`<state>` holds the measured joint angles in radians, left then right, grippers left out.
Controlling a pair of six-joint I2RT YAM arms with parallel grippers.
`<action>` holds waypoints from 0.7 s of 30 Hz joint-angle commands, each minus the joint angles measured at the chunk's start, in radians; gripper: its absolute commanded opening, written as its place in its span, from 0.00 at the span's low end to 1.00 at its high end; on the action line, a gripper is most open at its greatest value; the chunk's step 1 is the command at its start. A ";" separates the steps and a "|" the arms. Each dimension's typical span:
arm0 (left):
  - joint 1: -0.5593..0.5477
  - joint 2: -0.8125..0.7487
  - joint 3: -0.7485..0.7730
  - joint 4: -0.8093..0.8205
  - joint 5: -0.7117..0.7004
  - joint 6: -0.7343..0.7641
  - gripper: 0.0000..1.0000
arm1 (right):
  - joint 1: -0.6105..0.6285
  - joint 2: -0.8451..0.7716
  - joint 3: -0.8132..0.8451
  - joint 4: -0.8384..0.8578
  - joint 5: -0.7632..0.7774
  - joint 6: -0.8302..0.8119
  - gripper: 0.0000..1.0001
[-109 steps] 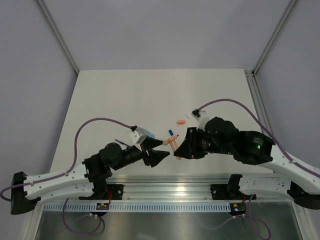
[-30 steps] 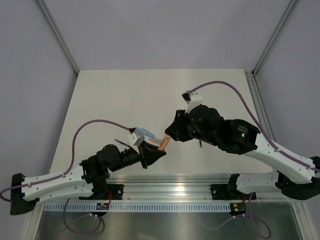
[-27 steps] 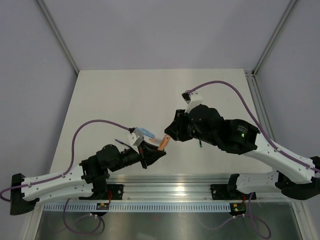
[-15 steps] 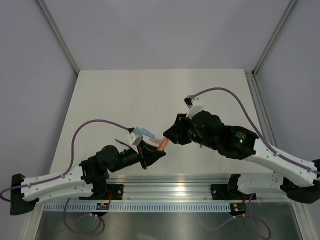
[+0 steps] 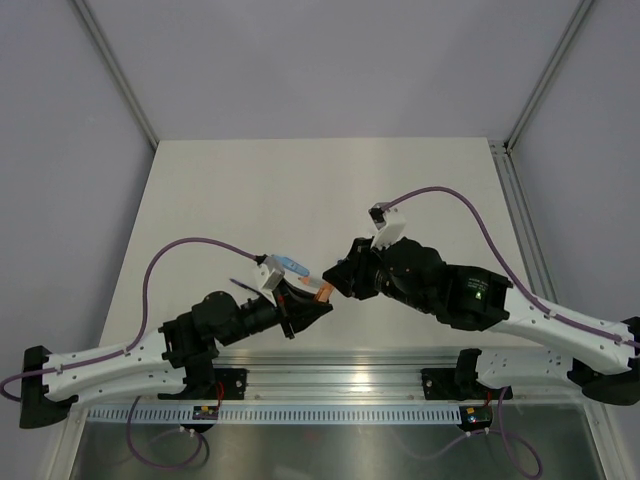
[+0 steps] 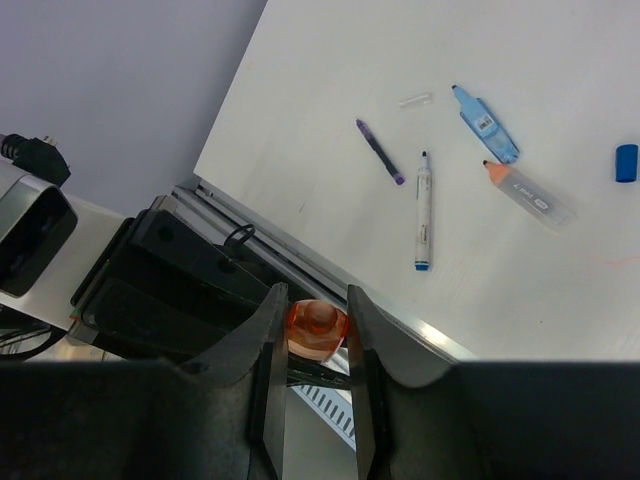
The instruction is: Insert the pens into the pen caps
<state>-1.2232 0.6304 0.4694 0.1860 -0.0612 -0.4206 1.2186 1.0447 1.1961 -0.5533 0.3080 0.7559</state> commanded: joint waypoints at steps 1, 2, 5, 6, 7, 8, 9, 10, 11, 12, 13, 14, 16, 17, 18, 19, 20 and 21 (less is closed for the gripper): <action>-0.001 -0.003 0.063 0.125 -0.065 -0.040 0.00 | 0.045 -0.005 -0.023 -0.051 0.084 0.000 0.05; 0.001 -0.003 0.067 0.119 -0.066 -0.049 0.00 | 0.059 -0.008 -0.030 -0.051 0.094 0.008 0.05; 0.001 -0.006 0.080 0.113 -0.084 -0.067 0.00 | 0.071 -0.025 -0.062 -0.040 0.109 0.026 0.04; 0.001 -0.006 0.083 0.112 -0.088 -0.072 0.00 | 0.079 -0.029 -0.078 -0.036 0.117 0.031 0.03; 0.001 -0.005 0.086 0.112 -0.095 -0.075 0.00 | 0.084 -0.029 -0.085 -0.033 0.120 0.036 0.02; 0.001 -0.001 0.093 0.109 -0.100 -0.079 0.00 | 0.090 -0.032 -0.095 -0.027 0.121 0.043 0.00; 0.001 0.003 0.097 0.109 -0.104 -0.081 0.00 | 0.104 -0.032 -0.114 -0.011 0.128 0.048 0.00; 0.001 0.008 0.101 0.109 -0.111 -0.081 0.00 | 0.110 -0.029 -0.124 -0.005 0.132 0.051 0.00; 0.001 0.020 0.113 0.102 -0.115 -0.076 0.00 | 0.117 -0.028 -0.133 -0.004 0.138 0.062 0.00; 0.001 0.028 0.120 0.102 -0.121 -0.073 0.00 | 0.131 -0.026 -0.148 -0.004 0.152 0.065 0.00; -0.001 0.035 0.123 0.105 -0.121 -0.072 0.00 | 0.137 -0.026 -0.156 -0.002 0.158 0.074 0.00; 0.001 0.044 0.129 0.112 -0.121 -0.070 0.00 | 0.143 -0.028 -0.167 0.001 0.166 0.082 0.00; 0.002 0.080 0.155 0.110 -0.117 -0.058 0.00 | 0.159 -0.044 -0.219 0.019 0.180 0.118 0.00; 0.004 0.090 0.164 0.110 -0.118 -0.050 0.00 | 0.165 -0.051 -0.240 0.051 0.177 0.132 0.00; 0.008 0.109 0.179 0.110 -0.114 -0.049 0.00 | 0.170 -0.061 -0.283 0.065 0.177 0.144 0.00; 0.020 0.117 0.186 0.113 -0.109 -0.047 0.00 | 0.186 -0.064 -0.300 0.072 0.181 0.175 0.00; 0.028 0.124 0.190 0.116 -0.104 -0.049 0.00 | 0.199 -0.064 -0.325 0.075 0.193 0.192 0.00; 0.039 0.127 0.193 0.119 -0.097 -0.053 0.00 | 0.212 -0.064 -0.334 0.075 0.227 0.206 0.00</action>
<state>-1.2297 0.7589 0.5446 0.0525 -0.0597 -0.4789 1.3499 0.9459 0.9394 -0.3920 0.5972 0.8902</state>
